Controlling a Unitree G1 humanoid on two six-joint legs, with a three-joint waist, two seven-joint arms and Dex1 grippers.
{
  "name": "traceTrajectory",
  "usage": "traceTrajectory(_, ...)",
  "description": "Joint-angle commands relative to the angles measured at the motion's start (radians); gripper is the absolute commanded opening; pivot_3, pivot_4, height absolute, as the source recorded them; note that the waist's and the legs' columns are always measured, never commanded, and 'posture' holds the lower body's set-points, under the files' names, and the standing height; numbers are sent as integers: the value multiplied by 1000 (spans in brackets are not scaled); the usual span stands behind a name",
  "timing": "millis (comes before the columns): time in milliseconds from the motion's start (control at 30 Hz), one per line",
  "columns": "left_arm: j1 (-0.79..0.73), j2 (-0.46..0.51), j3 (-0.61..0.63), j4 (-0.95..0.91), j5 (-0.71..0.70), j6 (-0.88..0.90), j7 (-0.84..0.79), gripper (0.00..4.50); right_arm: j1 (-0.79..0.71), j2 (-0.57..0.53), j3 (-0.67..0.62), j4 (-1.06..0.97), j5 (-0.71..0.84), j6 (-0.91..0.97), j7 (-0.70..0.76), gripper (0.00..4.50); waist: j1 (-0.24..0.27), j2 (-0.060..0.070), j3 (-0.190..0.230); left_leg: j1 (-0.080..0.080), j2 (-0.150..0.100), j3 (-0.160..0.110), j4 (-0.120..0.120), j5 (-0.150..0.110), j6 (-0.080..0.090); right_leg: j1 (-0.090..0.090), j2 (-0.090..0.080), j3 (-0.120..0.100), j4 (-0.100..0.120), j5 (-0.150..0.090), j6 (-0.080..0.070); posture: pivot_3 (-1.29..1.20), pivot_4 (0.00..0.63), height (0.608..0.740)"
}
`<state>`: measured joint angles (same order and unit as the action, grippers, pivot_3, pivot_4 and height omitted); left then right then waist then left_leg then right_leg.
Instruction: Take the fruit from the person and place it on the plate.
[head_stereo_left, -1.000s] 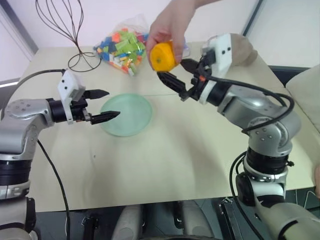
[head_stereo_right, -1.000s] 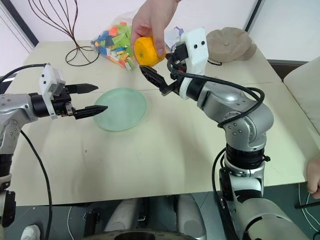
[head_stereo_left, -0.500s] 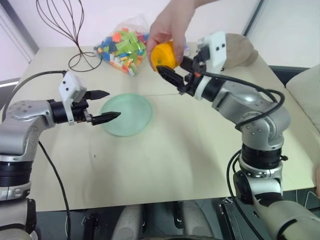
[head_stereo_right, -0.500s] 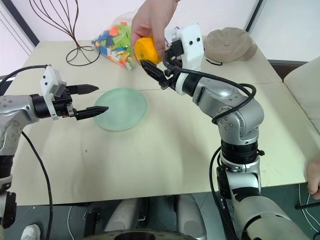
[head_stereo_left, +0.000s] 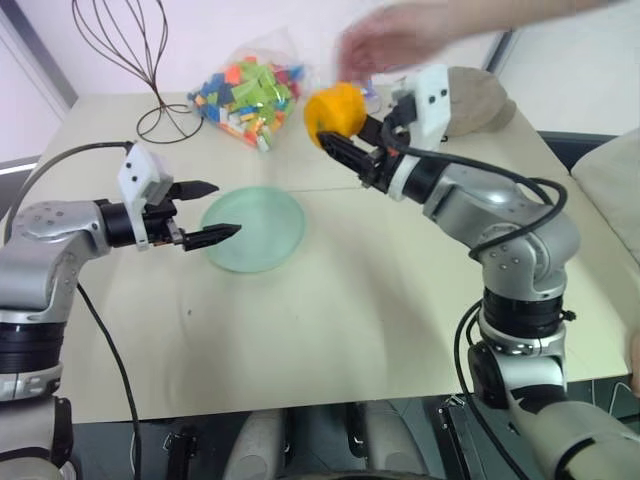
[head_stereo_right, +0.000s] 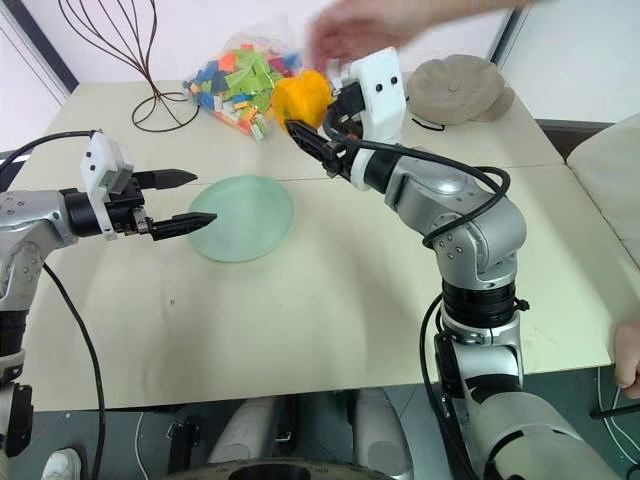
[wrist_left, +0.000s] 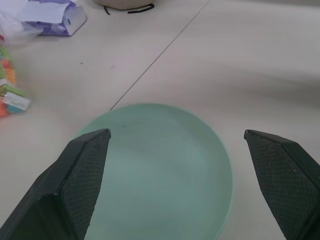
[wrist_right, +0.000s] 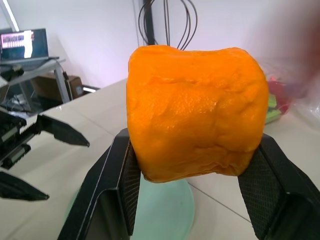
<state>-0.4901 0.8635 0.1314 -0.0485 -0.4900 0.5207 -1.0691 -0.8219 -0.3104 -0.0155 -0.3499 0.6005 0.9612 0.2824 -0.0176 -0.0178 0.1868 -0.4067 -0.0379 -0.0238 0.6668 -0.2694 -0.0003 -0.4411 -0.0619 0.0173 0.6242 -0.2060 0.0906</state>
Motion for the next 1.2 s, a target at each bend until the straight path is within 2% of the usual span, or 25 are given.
traceTrajectory(33, 8, 20, 30, -1, 7, -11, 4, 4500, 31, -37, 66, -21, -39, -24, 48, 2277, 0, 0, 0, 0, 0, 0, 0, 0, 0, 0, 0, 0, 0, 0, 0, 0, 150, 740)
traceTrajectory(133, 24, 27, 34, 3, 16, -14, 8, 4500, 58, -32, 152, 34, -92, -79, 94, 2277, -1, 0, 0, 0, 0, 0, 0, 0, 0, 0, 0, 0, 0, 0, 0, 0, 150, 740)
traceTrajectory(267, 44, 34, 45, 4, 23, -14, 16, 4500, 48, 39, 250, 190, -174, -217, 159, 2277, -7, 0, 0, 0, 0, 1, 0, 0, 0, -1, 1, 1, 1, 0, 0, 0, 150, 740)
traceTrajectory(600, 110, 59, 91, -42, 14, 7, 44, 4500, -18, 250, 367, 629, -360, -528, 266, 2277, -4, 0, 0, 0, 0, 0, -1, 0, -1, -2, 2, 1, 2, 0, 0, 0, 150, 740)
traceTrajectory(933, 139, 67, 108, -67, 16, 15, 56, 4500, -19, 273, 409, 789, -539, -641, 279, 2277, -6, 0, 0, 0, 0, 0, -1, 1, -3, -3, 0, 1, 2, 0, 0, 0, 150, 740)
traceTrajectory(1000, 138, 63, 103, -68, 18, 14, 56, 4500, -19, 273, 400, 795, -556, -648, 281, 3217, -6, 0, 0, 0, 0, 0, -1, 2, -3, -3, 0, 1, 3, 0, -1, 0, 150, 740)
traceTrajectory(1100, 132, 60, 93, -67, 19, 12, 53, 4500, -15, 266, 386, 772, -562, -641, 296, 4366, -9, 0, 0, 0, 0, 0, -1, 2, -3, -3, 0, 1, 3, 0, -1, 0, 150, 740)
traceTrajectory(1200, 125, 60, 86, -71, 15, 16, 45, 4500, -3, 231, 361, 657, -539, -619, 344, 4366, -12, 1, 0, 0, 0, -1, -1, 2, -4, -3, 0, 1, 3, 0, -1, 0, 150, 740)
